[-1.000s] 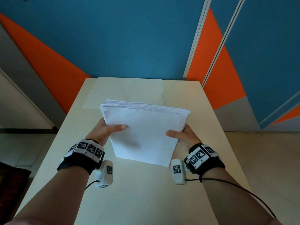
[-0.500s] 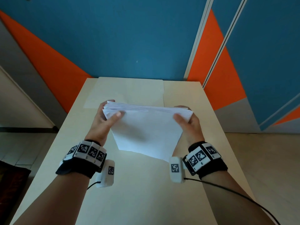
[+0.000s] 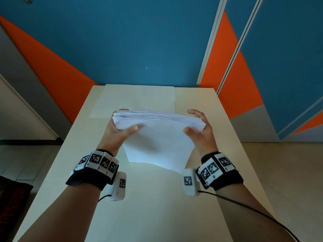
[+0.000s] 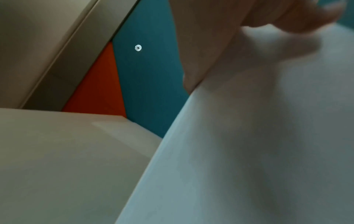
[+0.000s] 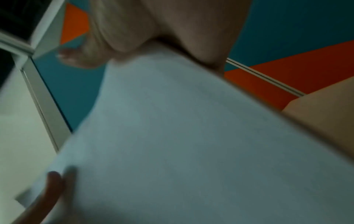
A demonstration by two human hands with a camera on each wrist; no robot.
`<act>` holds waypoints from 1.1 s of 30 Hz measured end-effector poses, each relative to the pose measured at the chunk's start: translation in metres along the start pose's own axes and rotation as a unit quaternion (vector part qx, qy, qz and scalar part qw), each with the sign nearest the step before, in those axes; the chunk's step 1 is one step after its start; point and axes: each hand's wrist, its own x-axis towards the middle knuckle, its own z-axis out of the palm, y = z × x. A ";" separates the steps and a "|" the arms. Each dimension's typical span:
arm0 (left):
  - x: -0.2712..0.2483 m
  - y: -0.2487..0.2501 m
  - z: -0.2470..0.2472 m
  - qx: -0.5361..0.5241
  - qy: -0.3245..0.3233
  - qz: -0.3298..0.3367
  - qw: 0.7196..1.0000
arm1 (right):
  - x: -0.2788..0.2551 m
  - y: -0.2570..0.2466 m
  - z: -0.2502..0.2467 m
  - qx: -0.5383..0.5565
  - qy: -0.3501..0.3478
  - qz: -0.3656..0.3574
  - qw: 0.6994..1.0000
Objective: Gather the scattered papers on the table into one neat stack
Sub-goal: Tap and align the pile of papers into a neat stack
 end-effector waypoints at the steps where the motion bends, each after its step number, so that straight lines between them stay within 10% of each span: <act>1: -0.002 -0.005 -0.001 0.001 -0.006 -0.024 1.000 | -0.003 0.002 -0.002 0.019 -0.014 0.038 0.999; 10: 0.000 -0.014 -0.016 -0.115 0.086 -0.098 0.985 | -0.012 0.041 -0.021 -0.151 -0.067 0.191 0.968; 18: -0.020 -0.029 -0.025 -0.233 0.056 -0.139 0.961 | -0.011 0.040 -0.026 0.210 0.002 0.198 0.957; 25: -0.033 -0.030 -0.070 -0.132 0.134 -0.114 0.975 | -0.010 0.013 -0.020 0.074 0.055 0.141 0.986; 29: -0.029 -0.013 -0.070 0.029 -0.063 -0.121 0.990 | -0.007 -0.007 -0.024 -0.010 0.008 0.129 0.992; 33: -0.023 -0.014 -0.050 -0.015 -0.037 -0.149 0.988 | -0.006 -0.015 -0.021 -0.022 0.000 0.123 0.992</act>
